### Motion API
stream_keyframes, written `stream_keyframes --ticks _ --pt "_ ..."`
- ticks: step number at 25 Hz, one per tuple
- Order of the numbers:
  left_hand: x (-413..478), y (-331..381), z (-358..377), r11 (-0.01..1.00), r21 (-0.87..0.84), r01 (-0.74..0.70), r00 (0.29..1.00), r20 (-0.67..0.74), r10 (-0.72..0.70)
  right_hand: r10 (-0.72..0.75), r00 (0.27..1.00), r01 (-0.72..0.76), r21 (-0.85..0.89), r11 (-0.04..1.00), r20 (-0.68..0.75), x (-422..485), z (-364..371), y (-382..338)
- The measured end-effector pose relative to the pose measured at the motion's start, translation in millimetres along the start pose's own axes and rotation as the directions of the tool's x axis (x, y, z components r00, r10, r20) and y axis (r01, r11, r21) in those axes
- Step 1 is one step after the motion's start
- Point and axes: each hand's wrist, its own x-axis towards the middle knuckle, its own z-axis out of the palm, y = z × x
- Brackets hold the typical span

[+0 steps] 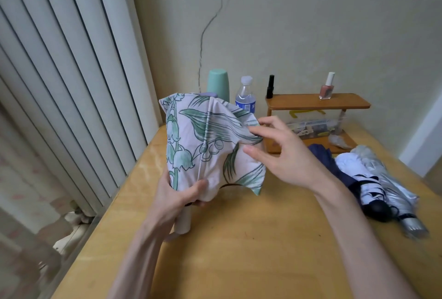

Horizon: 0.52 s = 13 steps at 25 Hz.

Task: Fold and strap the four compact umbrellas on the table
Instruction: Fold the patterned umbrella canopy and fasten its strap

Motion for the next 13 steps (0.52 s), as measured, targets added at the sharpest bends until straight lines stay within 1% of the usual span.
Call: stream_keyframes --ticks 4,6,9,11,13 --pt "-0.5 1.2 -5.6 1.000 0.021 0.016 1.000 0.022 -0.017 0.023 1.000 -0.023 0.065 0.998 -0.005 -0.8 -11.5 -0.5" --pt "0.1 1.5 -10.6 0.999 0.030 0.028 0.998 0.057 -0.029 0.016 1.000 -0.018 0.056 0.998 0.025 -2.5 -16.8 5.2" --pt "0.1 1.0 -13.4 0.998 0.049 0.025 0.996 0.089 -0.029 0.014 0.997 -0.022 0.106 0.994 0.078 -4.4 -18.2 7.4" --pt "1.0 -1.4 -16.3 0.998 0.066 0.022 0.997 0.073 -0.027 -0.020 1.000 0.017 0.140 0.990 0.018 -3.1 -18.8 4.7" --pt "1.8 -2.6 -20.7 0.998 0.050 0.035 0.999 0.035 -0.036 -0.032 0.997 0.049 0.253 0.966 -0.071 -3.0 -22.8 2.4"
